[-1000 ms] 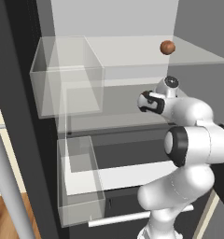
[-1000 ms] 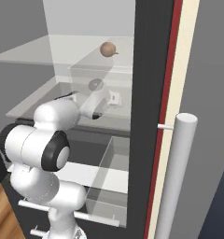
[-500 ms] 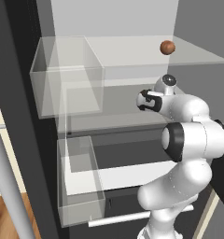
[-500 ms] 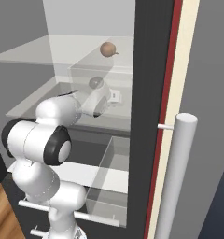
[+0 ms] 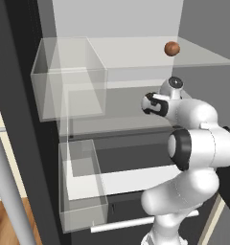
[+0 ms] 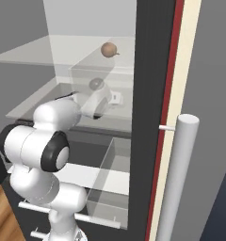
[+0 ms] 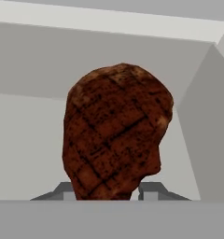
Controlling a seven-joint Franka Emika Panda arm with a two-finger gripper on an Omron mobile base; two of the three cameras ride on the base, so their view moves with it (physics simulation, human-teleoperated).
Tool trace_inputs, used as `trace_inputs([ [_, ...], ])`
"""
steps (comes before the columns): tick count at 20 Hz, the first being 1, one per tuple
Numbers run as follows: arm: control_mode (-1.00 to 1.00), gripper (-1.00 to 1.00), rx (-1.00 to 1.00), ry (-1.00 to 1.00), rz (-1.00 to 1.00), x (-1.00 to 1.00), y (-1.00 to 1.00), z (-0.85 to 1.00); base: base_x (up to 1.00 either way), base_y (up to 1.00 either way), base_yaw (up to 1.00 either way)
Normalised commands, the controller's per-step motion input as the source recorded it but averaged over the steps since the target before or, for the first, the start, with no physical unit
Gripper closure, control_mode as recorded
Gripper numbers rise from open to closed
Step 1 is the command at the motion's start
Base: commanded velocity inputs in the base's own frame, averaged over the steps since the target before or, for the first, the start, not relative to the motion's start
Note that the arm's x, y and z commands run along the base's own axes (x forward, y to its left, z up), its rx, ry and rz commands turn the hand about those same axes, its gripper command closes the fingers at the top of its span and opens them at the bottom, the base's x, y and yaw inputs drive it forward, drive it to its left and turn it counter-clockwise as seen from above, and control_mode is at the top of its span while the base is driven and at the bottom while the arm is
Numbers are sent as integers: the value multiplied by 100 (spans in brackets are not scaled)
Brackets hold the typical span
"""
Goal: Place one onion and one steak in each tupperware on the nearby counter, to pack two identical lunches.
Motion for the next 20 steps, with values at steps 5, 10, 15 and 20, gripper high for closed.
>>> trace_inputs([
  [5,-100,100,0,-5,3,-87,2,3,0,0,0],
  [10,-100,100,-2,0,8,-100,18,32,0,0,0],
  [15,-100,100,-8,-1,8,-99,20,66,0,0,0],
  [20,-100,100,-8,0,6,-94,21,58,0,0,0],
])
